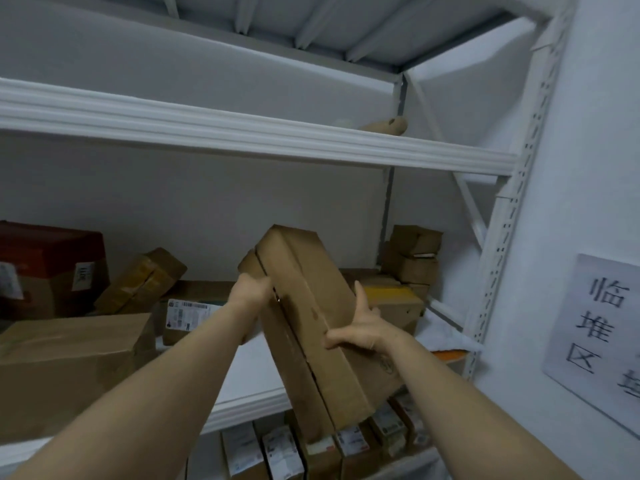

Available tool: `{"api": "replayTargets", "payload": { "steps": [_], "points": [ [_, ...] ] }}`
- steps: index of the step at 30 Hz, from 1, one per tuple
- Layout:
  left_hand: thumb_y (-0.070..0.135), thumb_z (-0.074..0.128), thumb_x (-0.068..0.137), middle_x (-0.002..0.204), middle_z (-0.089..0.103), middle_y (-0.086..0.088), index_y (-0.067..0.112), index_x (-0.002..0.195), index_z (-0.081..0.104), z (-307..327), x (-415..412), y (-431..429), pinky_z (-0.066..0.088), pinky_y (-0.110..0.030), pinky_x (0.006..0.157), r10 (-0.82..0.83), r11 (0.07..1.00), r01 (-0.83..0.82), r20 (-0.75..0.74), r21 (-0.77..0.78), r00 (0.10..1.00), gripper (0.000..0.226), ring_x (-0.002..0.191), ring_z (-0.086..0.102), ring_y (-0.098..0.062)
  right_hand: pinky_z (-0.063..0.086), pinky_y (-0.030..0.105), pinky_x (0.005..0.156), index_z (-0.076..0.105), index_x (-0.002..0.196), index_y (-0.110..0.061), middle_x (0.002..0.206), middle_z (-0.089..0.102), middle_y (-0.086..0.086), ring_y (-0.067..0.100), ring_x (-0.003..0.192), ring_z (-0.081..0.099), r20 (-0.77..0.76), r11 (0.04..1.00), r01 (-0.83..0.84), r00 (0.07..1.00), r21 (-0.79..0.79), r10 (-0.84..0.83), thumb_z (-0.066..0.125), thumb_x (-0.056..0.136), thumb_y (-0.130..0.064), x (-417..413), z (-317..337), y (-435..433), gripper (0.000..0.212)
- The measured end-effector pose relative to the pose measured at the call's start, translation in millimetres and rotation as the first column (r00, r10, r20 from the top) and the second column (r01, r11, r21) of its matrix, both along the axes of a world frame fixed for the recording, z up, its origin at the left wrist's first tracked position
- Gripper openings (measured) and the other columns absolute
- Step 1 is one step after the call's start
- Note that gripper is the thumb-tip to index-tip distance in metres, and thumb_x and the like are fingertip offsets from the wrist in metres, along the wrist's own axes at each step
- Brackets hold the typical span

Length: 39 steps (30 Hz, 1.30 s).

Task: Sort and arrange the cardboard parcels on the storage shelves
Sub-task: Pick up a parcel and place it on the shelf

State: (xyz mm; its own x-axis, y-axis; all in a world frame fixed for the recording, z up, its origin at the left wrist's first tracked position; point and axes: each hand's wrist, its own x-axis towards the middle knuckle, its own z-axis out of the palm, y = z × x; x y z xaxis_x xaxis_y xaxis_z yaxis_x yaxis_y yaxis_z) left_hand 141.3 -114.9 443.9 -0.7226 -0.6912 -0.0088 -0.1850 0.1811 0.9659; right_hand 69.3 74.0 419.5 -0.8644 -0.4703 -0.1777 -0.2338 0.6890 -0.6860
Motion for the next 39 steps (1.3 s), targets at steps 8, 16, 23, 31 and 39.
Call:
{"api": "replayTargets", "payload": {
  "steps": [8, 16, 23, 31, 39],
  "points": [
    [0.066, 0.077, 0.057, 0.156, 0.018, -0.012, 0.025, 0.15, -0.015, -5, 29, -7, 0.035, -0.063, 0.101, -0.072, 0.941, 0.074, -0.019, 0.331, 0.997, 0.137, 0.135, 0.029, -0.047, 0.022, 0.055, 0.115, -0.032, 0.138, -0.05, 0.159, -0.014, 0.008, 0.033, 0.148, 0.002, -0.07, 0.997, 0.041, 0.997, 0.065, -0.036, 0.092, 0.052, -0.041, 67, -38, 23, 0.152],
    [0.058, 0.078, 0.061, 0.158, 0.015, -0.007, 0.026, 0.148, -0.021, -31, 90, -36, 0.026, -0.064, 0.107, -0.258, 0.911, 0.255, -0.036, 0.323, 0.966, 0.135, 0.139, 0.025, -0.039, 0.022, 0.06, 0.113, -0.04, 0.112, -0.071, 0.155, -0.009, -0.007, 0.029, 0.146, 0.004, -0.182, 0.99, 0.141, 0.974, 0.009, -0.137, 0.09, 0.038, -0.056, 147, -78, 11, 0.15],
    [0.049, 0.084, 0.053, 0.156, 0.021, -0.007, 0.031, 0.145, -0.027, -27, 125, -38, 0.035, -0.064, 0.1, -0.293, 0.868, 0.329, -0.152, 0.372, 0.944, 0.145, 0.137, 0.03, -0.036, 0.02, 0.054, 0.116, -0.032, 0.134, -0.056, 0.155, -0.01, -0.007, 0.024, 0.147, 0.004, -0.217, 0.988, 0.144, 0.964, -0.052, -0.152, 0.092, 0.043, -0.049, 180, -83, 3, 0.154],
    [0.057, 0.068, 0.075, 0.154, 0.019, -0.003, 0.04, 0.149, 0.011, 1, 154, -55, 0.036, -0.067, 0.096, -0.235, 0.807, 0.373, -0.331, 0.459, 0.914, 0.095, 0.137, 0.025, -0.04, 0.02, 0.053, 0.116, -0.037, 0.116, -0.069, 0.15, -0.009, -0.014, 0.029, 0.145, 0.005, -0.384, 0.988, 0.144, 0.91, -0.06, -0.156, 0.09, 0.047, -0.05, 198, -71, -15, 0.146],
    [0.054, 0.066, 0.063, 0.128, 0.048, -0.007, 0.029, 0.129, 0.048, 16, 155, -68, 0.05, -0.043, 0.072, -0.121, 0.827, 0.328, -0.423, 0.458, 0.898, 0.074, 0.108, 0.049, -0.026, 0.014, 0.054, 0.117, -0.046, 0.127, -0.046, 0.152, -0.012, 0.004, 0.033, 0.143, 0.007, -0.532, 0.977, 0.208, 0.833, 0.043, -0.154, 0.087, 0.058, -0.045, 194, -44, -43, 0.15]
  ]
}}
